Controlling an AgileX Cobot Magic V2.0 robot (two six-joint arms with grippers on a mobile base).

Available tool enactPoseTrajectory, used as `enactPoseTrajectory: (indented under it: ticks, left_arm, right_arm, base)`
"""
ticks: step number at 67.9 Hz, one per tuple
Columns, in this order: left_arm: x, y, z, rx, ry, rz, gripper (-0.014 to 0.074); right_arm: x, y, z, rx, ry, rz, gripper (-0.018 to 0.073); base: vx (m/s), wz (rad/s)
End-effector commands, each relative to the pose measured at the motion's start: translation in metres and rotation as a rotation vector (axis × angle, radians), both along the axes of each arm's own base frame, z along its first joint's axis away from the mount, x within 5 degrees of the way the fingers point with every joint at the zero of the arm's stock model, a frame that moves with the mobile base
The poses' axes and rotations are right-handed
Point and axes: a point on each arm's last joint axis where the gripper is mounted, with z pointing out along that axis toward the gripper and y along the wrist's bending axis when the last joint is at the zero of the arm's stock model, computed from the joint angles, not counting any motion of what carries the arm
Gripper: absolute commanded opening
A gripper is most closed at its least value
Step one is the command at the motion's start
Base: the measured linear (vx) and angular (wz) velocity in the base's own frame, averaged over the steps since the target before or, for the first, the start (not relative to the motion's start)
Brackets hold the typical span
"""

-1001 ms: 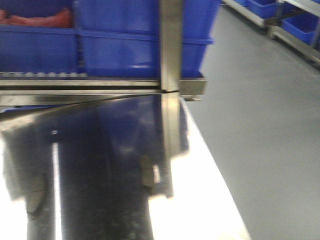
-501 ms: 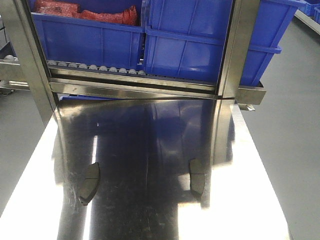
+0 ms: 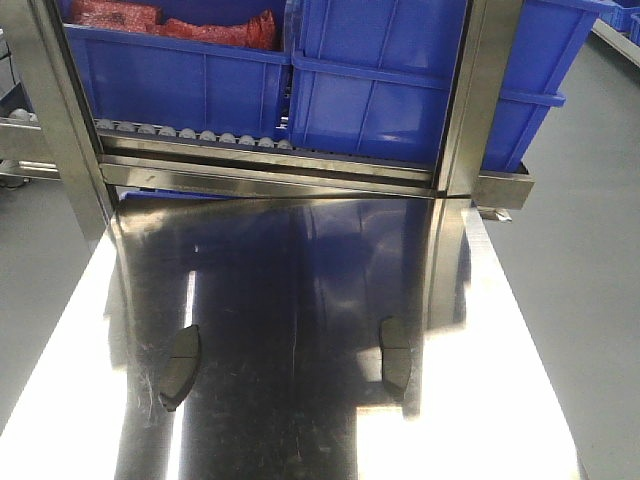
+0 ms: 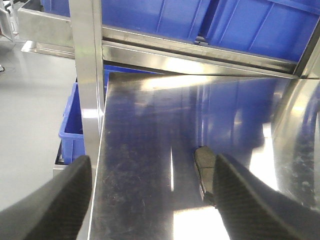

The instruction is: Move and align brake pads A on conveyor

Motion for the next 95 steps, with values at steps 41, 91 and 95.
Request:
enactPoseTrajectory:
  ticks: [41, 91, 95]
  left_arm:
    - [0.002, -0.001, 0.014, -0.021, -0.087, -0.002, 0.0503]
    - [0.017, -0.004, 0.03, -0.047, 0.077, -0.014, 0.0503]
    - [0.028, -0.006, 0.039, -0.039, 0.13, -0.016, 0.0503]
  right_arm:
    - [0.001, 0.0, 0.014, 0.007, -0.086, -0.005, 0.0453]
    - [0.001, 0.0, 0.014, 0.007, -0.085, -0.005, 0.0453]
    - [0.001, 0.0, 0.014, 0.007, -0.085, -0.005, 0.0453]
  base:
    - [0.0, 0.0]
    - [0.0, 0.0]
    - [0.0, 0.0]
